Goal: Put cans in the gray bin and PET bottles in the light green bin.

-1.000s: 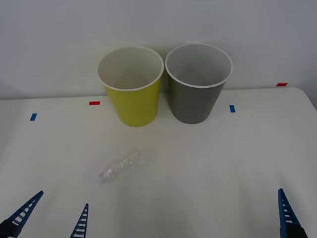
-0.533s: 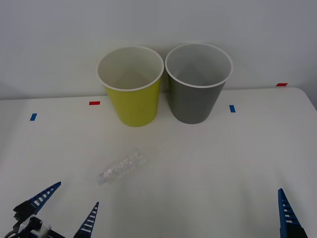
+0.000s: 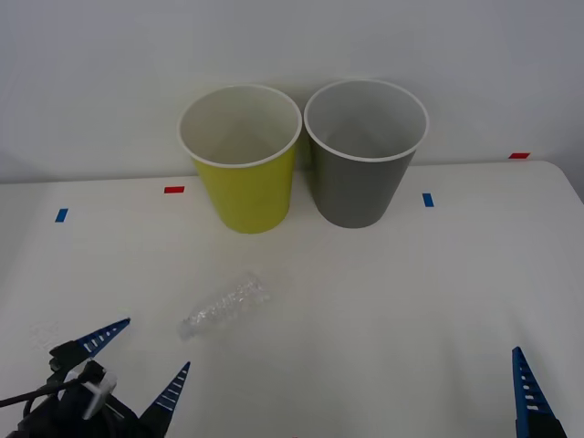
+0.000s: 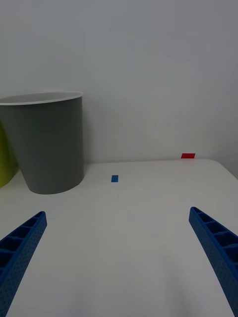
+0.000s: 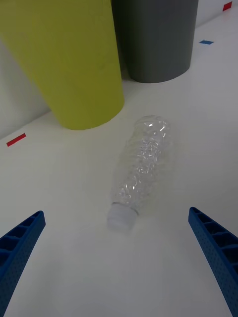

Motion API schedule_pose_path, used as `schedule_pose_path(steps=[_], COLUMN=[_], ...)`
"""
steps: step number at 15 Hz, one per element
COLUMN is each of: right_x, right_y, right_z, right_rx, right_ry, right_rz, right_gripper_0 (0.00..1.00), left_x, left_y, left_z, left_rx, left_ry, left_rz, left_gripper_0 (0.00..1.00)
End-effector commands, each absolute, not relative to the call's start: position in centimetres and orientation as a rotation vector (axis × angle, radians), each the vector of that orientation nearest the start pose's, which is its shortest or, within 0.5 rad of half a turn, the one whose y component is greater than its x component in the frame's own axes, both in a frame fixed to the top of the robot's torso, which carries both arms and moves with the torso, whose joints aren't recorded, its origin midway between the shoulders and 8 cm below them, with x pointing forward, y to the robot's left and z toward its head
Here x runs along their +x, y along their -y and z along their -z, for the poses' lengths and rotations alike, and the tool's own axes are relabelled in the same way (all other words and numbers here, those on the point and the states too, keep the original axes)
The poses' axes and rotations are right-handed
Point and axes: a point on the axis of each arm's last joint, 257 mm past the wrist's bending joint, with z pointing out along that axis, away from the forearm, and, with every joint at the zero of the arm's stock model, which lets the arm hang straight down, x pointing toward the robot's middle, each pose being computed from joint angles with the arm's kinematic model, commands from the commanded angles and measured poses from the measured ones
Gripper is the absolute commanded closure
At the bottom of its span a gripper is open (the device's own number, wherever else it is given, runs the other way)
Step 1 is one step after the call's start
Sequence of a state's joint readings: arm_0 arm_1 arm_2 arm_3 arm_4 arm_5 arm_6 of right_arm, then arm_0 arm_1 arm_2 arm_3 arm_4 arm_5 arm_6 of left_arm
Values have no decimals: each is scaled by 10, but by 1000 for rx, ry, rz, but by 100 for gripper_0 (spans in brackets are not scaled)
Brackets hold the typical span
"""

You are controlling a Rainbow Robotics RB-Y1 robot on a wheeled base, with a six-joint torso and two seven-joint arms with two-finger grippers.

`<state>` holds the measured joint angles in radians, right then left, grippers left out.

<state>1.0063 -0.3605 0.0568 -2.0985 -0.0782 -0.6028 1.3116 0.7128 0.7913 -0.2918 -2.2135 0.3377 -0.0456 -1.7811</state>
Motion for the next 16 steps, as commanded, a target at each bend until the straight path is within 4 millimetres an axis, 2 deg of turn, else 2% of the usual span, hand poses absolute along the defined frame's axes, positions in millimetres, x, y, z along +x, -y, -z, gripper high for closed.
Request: schedule_pose_path(steps=[1,5,9,13,16], right_x=[251,251,251,251,251], right_y=[308,308,308,308,308], right_z=[194,194,194,194,194], right_rx=[-9,-9,-9,-9,-9], right_ry=[-1454,-1454,-1454,-1454,-1454], right_rz=[-43,-43,-43,-43,-43], right_gripper_0=[0,0,0,0,0], left_x=[317,324,333,334,336], left_y=[-208,-202,-197,-183,-169], left_z=[262,265,259,258,261], left_rx=[749,857,948,1010,1113], left_ry=[-1791,-1903,-1999,-2088,-2102], left_rz=[67,38,-8,46,10], left_gripper_0=[0,0,0,0,0])
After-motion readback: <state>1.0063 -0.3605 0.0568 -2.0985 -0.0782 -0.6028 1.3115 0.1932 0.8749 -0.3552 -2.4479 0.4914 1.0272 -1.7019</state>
